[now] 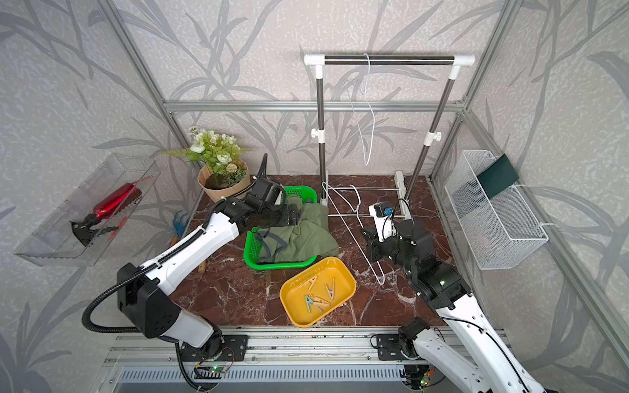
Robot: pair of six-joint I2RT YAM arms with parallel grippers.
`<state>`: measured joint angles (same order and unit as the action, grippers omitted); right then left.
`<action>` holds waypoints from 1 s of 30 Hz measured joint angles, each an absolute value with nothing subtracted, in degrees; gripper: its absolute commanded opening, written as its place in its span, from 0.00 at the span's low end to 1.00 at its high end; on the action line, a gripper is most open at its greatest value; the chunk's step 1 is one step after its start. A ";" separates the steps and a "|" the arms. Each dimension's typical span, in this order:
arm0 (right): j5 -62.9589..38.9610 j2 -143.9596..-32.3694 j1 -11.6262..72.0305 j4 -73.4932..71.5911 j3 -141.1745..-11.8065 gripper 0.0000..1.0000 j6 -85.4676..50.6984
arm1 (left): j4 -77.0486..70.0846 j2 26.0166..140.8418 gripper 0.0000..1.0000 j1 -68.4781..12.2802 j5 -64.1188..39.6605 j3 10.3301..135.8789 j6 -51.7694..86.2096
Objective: Remove the clothespins securing tank tops to the hanger
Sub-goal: Place the tank top in the basket.
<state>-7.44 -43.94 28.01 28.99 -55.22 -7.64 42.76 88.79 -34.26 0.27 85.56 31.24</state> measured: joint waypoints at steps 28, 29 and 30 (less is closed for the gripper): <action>-6.04 -42.06 27.77 28.99 -53.91 0.00 -6.13 | 68.58 122.50 0.00 -39.53 7.86 117.14 32.93; -6.04 -42.06 27.75 28.99 -53.80 0.00 -6.13 | 68.60 122.48 0.00 -39.53 7.75 117.14 32.84; -6.04 -42.09 27.75 28.99 -53.71 0.00 -6.13 | 68.60 122.43 0.00 -39.53 7.73 117.14 32.84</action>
<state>-6.04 -42.09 27.75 28.99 -53.71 -6.13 68.60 122.43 -39.53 7.73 117.14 32.84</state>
